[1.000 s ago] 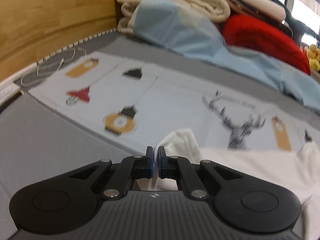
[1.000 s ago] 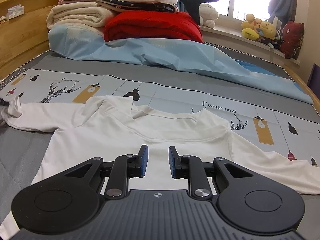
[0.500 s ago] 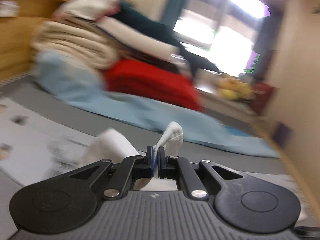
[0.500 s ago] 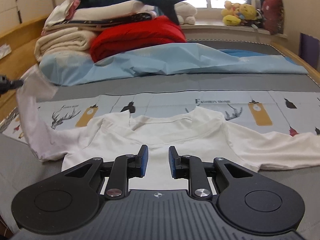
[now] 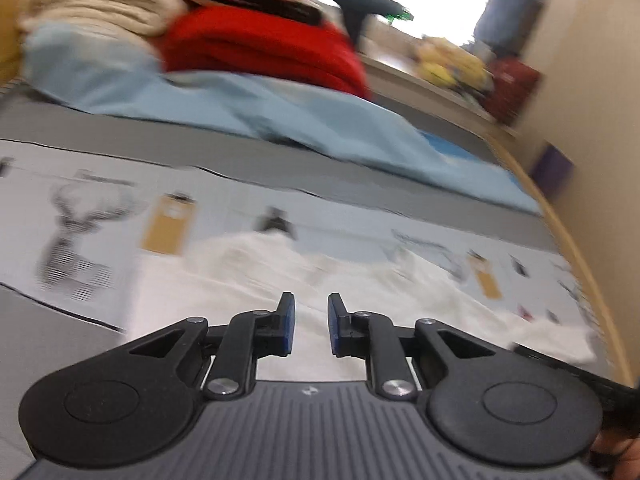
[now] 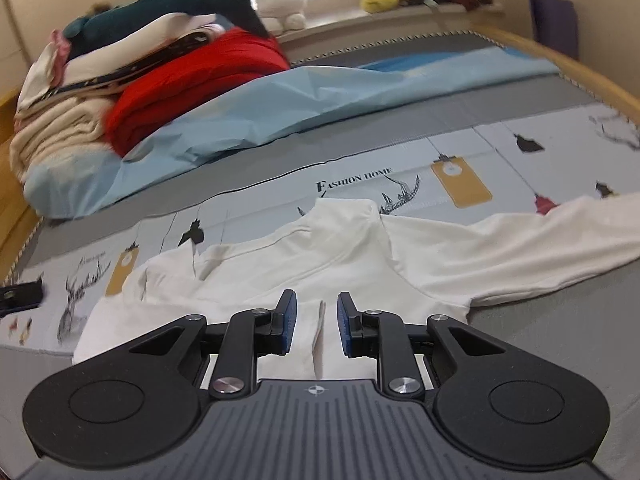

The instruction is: Fold small clothes

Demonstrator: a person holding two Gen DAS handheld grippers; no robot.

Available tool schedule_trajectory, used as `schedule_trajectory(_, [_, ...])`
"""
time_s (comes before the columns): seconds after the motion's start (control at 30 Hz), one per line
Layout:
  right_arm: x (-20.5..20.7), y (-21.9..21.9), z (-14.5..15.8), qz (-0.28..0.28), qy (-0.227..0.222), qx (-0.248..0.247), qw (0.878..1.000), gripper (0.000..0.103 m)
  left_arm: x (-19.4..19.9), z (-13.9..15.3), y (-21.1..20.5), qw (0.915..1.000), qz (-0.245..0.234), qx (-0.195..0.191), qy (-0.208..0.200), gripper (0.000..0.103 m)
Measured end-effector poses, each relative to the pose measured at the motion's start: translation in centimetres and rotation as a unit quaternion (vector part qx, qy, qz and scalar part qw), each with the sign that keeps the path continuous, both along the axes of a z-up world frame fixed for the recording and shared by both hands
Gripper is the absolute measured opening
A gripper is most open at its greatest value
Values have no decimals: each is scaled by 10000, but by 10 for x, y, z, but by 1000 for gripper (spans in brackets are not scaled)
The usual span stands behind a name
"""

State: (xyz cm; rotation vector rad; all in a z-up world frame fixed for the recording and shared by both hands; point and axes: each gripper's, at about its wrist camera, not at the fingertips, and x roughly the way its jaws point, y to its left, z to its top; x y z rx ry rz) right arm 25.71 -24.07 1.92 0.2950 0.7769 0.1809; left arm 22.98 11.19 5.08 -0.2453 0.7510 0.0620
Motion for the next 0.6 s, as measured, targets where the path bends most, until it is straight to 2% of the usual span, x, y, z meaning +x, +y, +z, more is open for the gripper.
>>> schedule_trajectory(0.1, [12,0,-19,-154,219,47,9996,21,-5,-22,29,9976,501,482,-21,20])
schedule_trajectory(0.13, [17,1,-28,-213,380,155,9989,21,-1,-34,38,9957,647,582,323,20])
schedule_trajectory(0.17, [21,2,-37,-201,497,299,9981,21,5,-43,45,9933,785,574,627,20])
schedule_trajectory(0.27, [36,17,-66,-74,997,364,9943,23,17,-56,71,9909,1034,219,829,20])
schedule_trajectory(0.33, [45,25,-82,-103,1197,382,9920,36,24,-56,84,9892,1173,290,833,20])
schedule_trajectory(0.37, [49,29,-88,-113,1246,357,9915,39,22,-55,87,9882,1247,355,812,20])
schedule_trajectory(0.5, [60,48,-107,-14,1380,106,9904,41,23,-52,104,9850,1541,235,738,20])
schedule_trajectory(0.6, [59,68,-106,346,1148,-243,9925,12,16,-48,116,9833,1642,185,761,20])
